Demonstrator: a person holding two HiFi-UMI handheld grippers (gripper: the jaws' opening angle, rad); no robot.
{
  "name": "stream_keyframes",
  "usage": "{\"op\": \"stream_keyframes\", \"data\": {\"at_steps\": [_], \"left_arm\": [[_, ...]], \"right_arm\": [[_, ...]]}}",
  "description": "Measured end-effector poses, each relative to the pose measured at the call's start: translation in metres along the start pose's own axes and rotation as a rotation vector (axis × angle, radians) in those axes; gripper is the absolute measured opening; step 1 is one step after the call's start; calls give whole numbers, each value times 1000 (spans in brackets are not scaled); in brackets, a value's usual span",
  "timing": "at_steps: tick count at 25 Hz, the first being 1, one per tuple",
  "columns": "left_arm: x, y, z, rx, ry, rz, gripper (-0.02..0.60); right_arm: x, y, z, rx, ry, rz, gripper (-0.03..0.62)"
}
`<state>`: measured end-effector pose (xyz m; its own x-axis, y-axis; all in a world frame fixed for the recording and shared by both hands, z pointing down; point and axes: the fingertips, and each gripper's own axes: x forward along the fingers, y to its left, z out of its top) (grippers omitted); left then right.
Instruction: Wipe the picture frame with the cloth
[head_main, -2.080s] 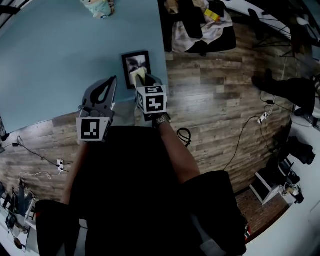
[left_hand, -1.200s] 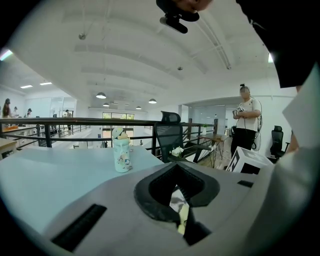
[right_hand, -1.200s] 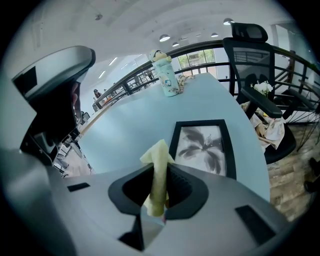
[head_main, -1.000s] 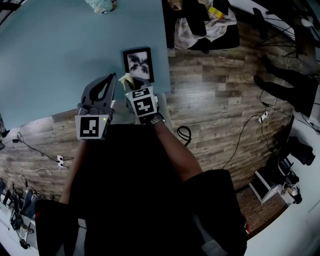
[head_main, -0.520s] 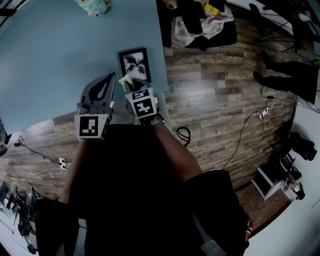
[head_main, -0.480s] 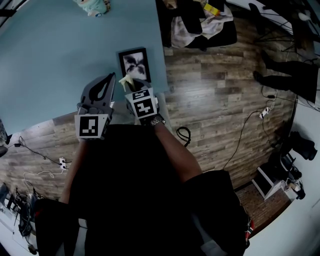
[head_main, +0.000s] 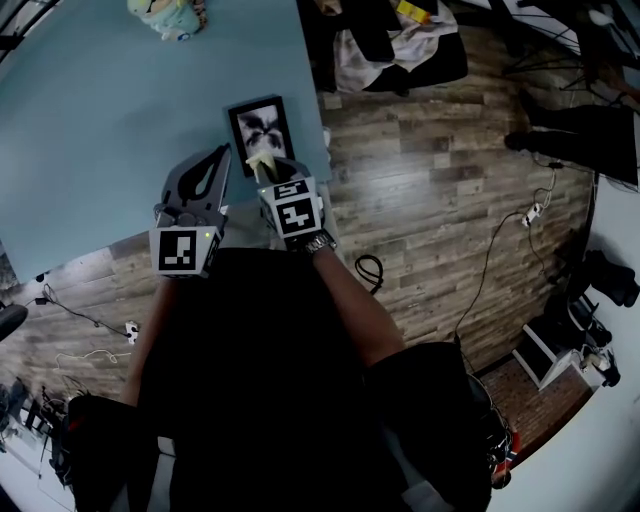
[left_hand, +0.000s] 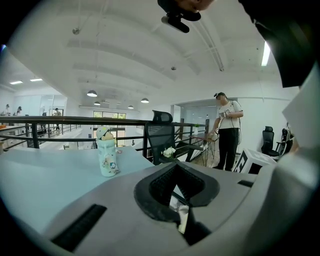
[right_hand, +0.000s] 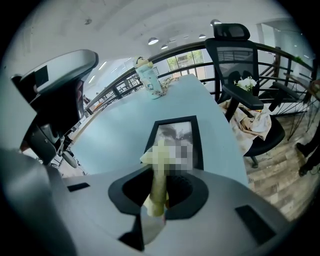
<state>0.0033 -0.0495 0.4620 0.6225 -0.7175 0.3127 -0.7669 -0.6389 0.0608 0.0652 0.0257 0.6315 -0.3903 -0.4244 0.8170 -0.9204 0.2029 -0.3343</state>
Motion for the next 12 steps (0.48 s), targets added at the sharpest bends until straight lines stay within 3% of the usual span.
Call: {"op": "stream_keyframes", "data": {"at_steps": [12], "left_arm": [[9,-17,5,27,-5,-42,-3]], "right_arm": [[-23,-28,-4,60,-23,-61,58]]}}
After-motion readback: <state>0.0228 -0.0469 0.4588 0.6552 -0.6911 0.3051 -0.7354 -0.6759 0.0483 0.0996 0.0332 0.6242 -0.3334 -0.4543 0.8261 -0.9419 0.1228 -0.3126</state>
